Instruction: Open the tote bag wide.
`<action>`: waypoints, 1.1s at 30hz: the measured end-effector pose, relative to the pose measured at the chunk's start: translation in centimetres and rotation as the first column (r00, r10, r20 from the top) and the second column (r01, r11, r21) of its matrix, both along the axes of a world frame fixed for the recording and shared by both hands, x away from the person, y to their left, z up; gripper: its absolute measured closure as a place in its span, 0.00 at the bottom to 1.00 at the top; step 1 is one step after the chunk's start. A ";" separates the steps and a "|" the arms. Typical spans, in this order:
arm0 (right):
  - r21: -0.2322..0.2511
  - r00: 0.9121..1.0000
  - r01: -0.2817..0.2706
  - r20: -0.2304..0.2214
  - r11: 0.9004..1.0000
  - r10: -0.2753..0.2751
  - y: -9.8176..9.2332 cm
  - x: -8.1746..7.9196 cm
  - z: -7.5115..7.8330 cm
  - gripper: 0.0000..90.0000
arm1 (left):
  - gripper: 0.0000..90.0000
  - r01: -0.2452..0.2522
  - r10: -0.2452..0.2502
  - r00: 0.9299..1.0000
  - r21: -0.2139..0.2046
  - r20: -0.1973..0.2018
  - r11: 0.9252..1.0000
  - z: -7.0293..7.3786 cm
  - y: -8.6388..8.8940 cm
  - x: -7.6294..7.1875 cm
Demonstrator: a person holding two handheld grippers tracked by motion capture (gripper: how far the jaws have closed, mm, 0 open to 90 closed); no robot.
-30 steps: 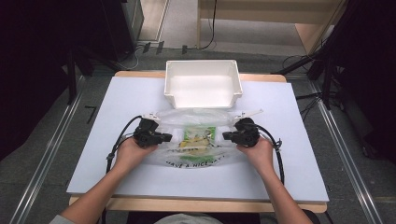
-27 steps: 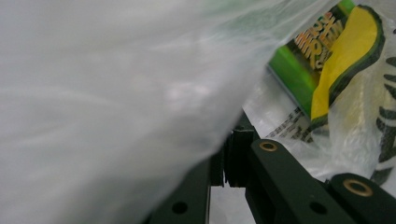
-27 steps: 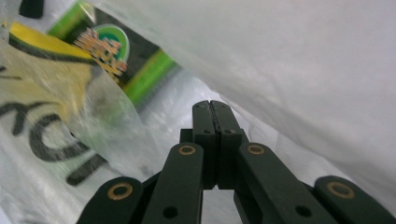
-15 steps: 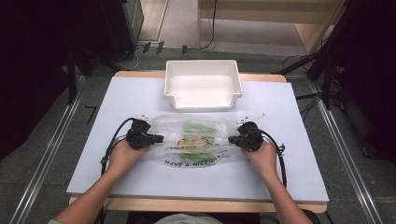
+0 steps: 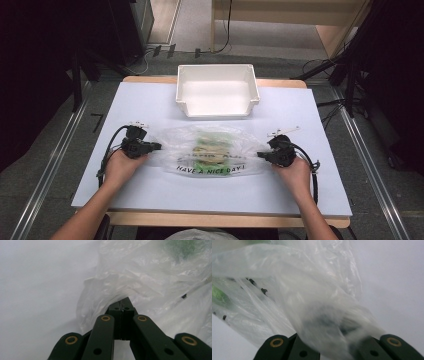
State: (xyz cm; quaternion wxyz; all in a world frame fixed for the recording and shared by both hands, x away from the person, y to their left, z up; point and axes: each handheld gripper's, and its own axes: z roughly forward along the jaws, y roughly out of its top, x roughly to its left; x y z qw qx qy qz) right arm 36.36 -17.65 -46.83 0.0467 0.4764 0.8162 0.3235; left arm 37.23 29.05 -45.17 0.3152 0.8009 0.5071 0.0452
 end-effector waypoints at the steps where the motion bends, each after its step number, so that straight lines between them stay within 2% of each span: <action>1: 0.002 1.000 0.004 -0.004 1.000 -0.004 -0.2 -0.2 0.0 1.00 | 1.00 -0.008 0.008 1.000 -0.008 0.001 1.000 0.0 0.2 0.0; 5: -0.004 1.000 0.007 -0.003 1.000 -0.007 -0.6 -0.7 0.0 1.00 | 1.00 -0.014 0.014 1.000 0.003 -0.001 1.000 0.0 0.3 -0.1; 9: -0.013 1.000 0.012 0.004 1.000 -0.012 -0.9 -1.1 0.0 1.00 | 1.00 0.001 -0.001 1.000 0.027 0.017 1.000 0.0 0.2 -0.2; 15: -0.012 1.000 0.019 0.013 1.000 -0.019 -1.5 -1.6 -0.1 1.00 | 1.00 -0.029 0.029 1.000 -0.013 -0.010 0.999 -0.1 0.5 0.0; 20: -0.003 1.000 0.017 0.010 1.000 -0.017 -1.8 -2.0 -0.1 1.00 | 1.00 -0.030 0.030 1.000 -0.009 0.008 1.000 -0.2 0.5 -0.3; 24: -0.004 1.000 0.018 0.009 1.000 -0.018 -2.1 -2.5 -0.2 1.00 | 1.00 -0.027 0.027 1.000 -0.007 0.002 1.000 -0.1 0.7 -0.2; 26: 0.004 1.000 0.029 0.009 1.000 -0.029 -2.3 -2.6 -0.2 1.00 | 1.00 -0.031 0.031 0.999 -0.024 -0.009 0.999 -0.1 0.9 -0.1; 27: -0.006 1.000 0.017 0.015 1.000 -0.017 -2.3 -2.7 -0.2 1.00 | 1.00 -0.041 0.041 0.999 -0.032 -0.012 0.999 -0.2 0.9 -0.1; 29: -0.033 1.000 0.009 0.028 0.999 -0.008 -2.0 -2.8 -0.1 1.00 | 1.00 -0.035 0.035 0.999 -0.020 -0.005 0.999 -0.1 0.7 -0.1; 31: -0.040 1.000 0.007 0.030 0.999 -0.005 -1.9 -2.7 0.0 1.00 | 1.00 -0.015 0.014 1.000 -0.032 -0.011 0.999 0.0 0.6 0.0; 33: 0.001 1.000 0.012 0.008 1.000 -0.012 -2.0 -2.5 0.2 1.00 | 1.00 0.000 0.001 1.000 -0.045 0.006 0.999 0.4 0.4 -0.1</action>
